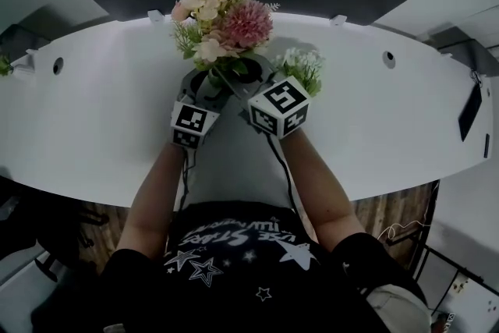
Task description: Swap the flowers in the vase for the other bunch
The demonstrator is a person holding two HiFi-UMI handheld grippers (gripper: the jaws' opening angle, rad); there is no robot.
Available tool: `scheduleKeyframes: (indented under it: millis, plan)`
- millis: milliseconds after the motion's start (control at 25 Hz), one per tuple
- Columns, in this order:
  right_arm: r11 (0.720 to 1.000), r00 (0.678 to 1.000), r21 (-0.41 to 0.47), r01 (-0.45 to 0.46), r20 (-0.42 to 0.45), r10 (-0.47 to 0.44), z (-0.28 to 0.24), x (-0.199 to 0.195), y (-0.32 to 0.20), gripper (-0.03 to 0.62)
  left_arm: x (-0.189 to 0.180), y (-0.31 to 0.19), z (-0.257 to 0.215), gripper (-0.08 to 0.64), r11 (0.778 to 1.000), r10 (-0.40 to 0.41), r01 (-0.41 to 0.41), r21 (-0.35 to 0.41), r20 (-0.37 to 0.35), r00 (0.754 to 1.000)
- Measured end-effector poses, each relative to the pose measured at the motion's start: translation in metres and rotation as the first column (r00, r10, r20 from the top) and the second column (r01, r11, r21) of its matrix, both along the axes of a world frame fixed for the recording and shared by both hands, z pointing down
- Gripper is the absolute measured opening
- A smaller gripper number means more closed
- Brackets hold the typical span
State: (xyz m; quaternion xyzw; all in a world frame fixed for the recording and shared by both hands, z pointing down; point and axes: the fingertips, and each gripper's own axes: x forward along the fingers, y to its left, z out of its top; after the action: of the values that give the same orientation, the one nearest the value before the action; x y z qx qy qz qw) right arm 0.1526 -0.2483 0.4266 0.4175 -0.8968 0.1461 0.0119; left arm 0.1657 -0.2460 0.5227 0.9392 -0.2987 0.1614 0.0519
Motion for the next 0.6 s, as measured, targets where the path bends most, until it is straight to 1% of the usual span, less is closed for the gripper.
scheduleKeyframes:
  millis: [120, 320, 480, 560, 600]
  plan:
    - [1.000, 0.999, -0.015, 0.010, -0.042, -0.010, 0.007, -0.002, 0.002, 0.069, 0.001, -0.001, -0.001, 0.278, 1.000, -0.002, 0.001, -0.012, -0.009, 1.000]
    - [0.999, 0.999, -0.030, -0.016, -0.037, 0.015, 0.007, 0.000, 0.003, 0.078, 0.000, 0.000, -0.001, 0.278, 1.000, -0.011, 0.011, -0.020, -0.017, 1.000]
    - [0.998, 1.000, -0.053, -0.013, -0.023, 0.012, 0.011, -0.002, 0.007, 0.079, -0.002, -0.001, 0.000, 0.278, 1.000, -0.009, 0.009, -0.019, -0.014, 1.000]
    - [0.997, 1.000, -0.075, 0.001, -0.006, -0.002, 0.013, -0.003, 0.009, 0.106, -0.002, -0.001, 0.000, 0.278, 1.000, -0.009, 0.009, -0.021, -0.009, 1.000]
    - [0.996, 1.000, -0.087, 0.010, 0.002, -0.010, 0.014, -0.004, 0.011, 0.138, -0.001, -0.001, 0.000, 0.278, 1.000, -0.009, 0.009, -0.020, -0.007, 1.000]
